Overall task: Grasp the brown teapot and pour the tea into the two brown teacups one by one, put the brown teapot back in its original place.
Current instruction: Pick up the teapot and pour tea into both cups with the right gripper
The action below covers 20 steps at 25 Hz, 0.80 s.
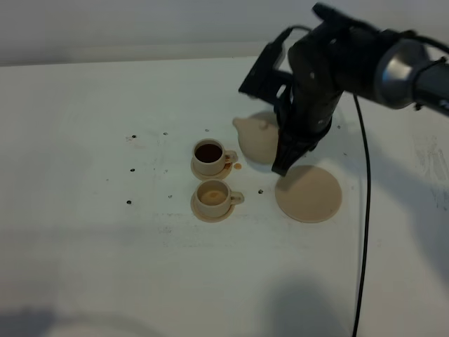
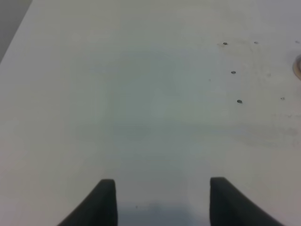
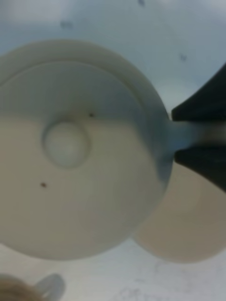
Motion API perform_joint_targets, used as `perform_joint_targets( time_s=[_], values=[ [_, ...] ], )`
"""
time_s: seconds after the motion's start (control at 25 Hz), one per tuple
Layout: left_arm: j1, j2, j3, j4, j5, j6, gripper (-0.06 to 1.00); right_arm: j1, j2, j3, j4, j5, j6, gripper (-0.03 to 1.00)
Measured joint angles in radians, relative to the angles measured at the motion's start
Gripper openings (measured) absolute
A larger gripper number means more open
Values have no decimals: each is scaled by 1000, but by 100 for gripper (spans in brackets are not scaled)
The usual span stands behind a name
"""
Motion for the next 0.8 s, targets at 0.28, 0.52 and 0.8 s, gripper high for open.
perform_joint_targets(
  time_s=[0.28, 0.52, 0.8],
  values=[
    [0, 0, 0, 0, 0, 0, 45, 106, -64, 0, -159, 87, 77, 12],
    [0, 0, 0, 0, 0, 0, 45, 189, -64, 0, -245, 116, 134, 12],
    [0, 0, 0, 0, 0, 0, 45, 207, -65, 50, -304, 135, 139, 12]
  ],
)
